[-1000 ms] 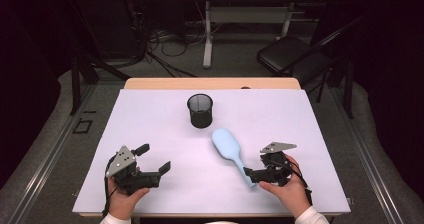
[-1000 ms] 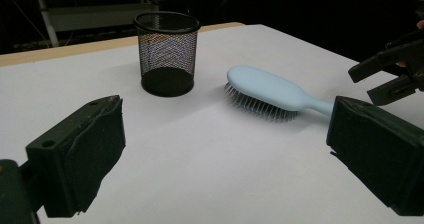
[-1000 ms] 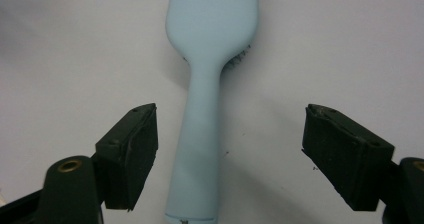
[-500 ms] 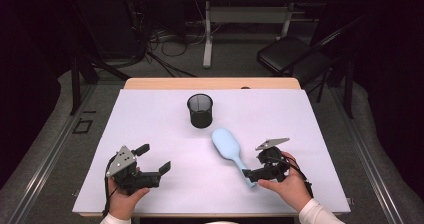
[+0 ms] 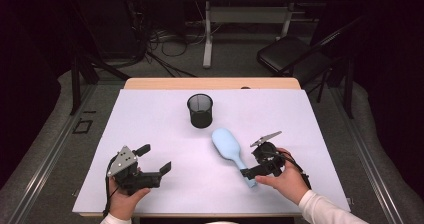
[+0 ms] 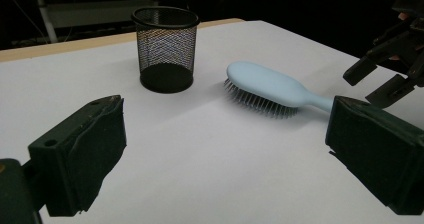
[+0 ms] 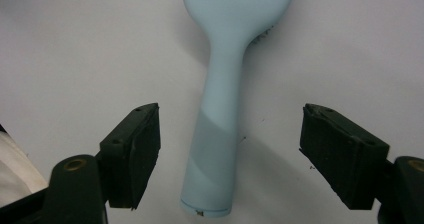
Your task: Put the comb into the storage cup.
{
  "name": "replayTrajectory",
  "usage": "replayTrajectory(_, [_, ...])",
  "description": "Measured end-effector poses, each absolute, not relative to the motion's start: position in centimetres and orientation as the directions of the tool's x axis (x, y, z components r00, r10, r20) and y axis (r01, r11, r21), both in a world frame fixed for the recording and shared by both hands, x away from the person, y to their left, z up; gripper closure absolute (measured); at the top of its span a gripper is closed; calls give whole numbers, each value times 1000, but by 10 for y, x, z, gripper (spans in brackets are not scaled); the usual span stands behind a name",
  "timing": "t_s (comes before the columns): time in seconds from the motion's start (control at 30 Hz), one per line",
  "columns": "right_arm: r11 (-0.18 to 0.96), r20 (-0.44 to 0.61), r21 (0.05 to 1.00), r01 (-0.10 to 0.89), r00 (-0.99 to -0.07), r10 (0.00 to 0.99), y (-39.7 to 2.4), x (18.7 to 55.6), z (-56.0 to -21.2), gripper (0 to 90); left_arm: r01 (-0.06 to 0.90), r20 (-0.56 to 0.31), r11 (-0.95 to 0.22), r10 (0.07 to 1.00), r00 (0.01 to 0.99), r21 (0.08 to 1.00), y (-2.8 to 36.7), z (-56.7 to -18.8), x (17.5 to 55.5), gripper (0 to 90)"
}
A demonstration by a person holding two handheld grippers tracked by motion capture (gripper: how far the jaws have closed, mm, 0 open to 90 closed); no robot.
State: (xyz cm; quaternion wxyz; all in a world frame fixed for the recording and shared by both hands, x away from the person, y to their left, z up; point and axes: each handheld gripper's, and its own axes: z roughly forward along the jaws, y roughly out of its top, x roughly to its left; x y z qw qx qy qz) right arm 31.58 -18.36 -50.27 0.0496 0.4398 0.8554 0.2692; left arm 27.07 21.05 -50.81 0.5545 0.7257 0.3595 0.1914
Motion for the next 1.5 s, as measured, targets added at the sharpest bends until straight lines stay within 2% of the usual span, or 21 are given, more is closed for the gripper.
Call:
replayTrajectory(0.23, [489, 138, 491, 721, -619, 773, -174, 322, -496, 247, 313, -123, -128, 732, 670, 941, 210, -508, 270, 39])
replayTrajectory(0.4, [510, 123, 491, 706, -636, 762, -168, 327, -492, 217, 313, -125, -127, 731, 671, 941, 210, -508, 270, 44])
replayTrajectory(0.53, [492, 134, 490, 719, -620, 773, -163, 333, -489, 209, 312, -123, -129, 730, 672, 941, 210, -508, 270, 44])
replayTrajectory(0.67, [490, 150, 463, 739, -610, 778, -161, 338, -490, 240, 312, -123, -129, 730, 673, 941, 210, -508, 270, 46])
replayTrajectory(0.97, [495, 153, 436, 751, -604, 782, -151, 345, -491, 243, 312, -123, -130, 729, 674, 941, 210, -508, 270, 48])
replayTrajectory(1.37, [474, 162, 376, 796, -560, 813, -143, 350, -499, 346, 311, -122, -130, 729, 673, 941, 210, -508, 270, 55])
replayTrajectory(1.43, [501, 140, 318, 805, -563, 815, -141, 353, -499, 377, 311, -120, -131, 730, 673, 941, 210, -508, 270, 56])
replayTrajectory(1.5, [488, 148, 331, 808, -555, 819, -140, 353, -502, 393, 310, -120, -132, 728, 675, 942, 210, -508, 270, 59])
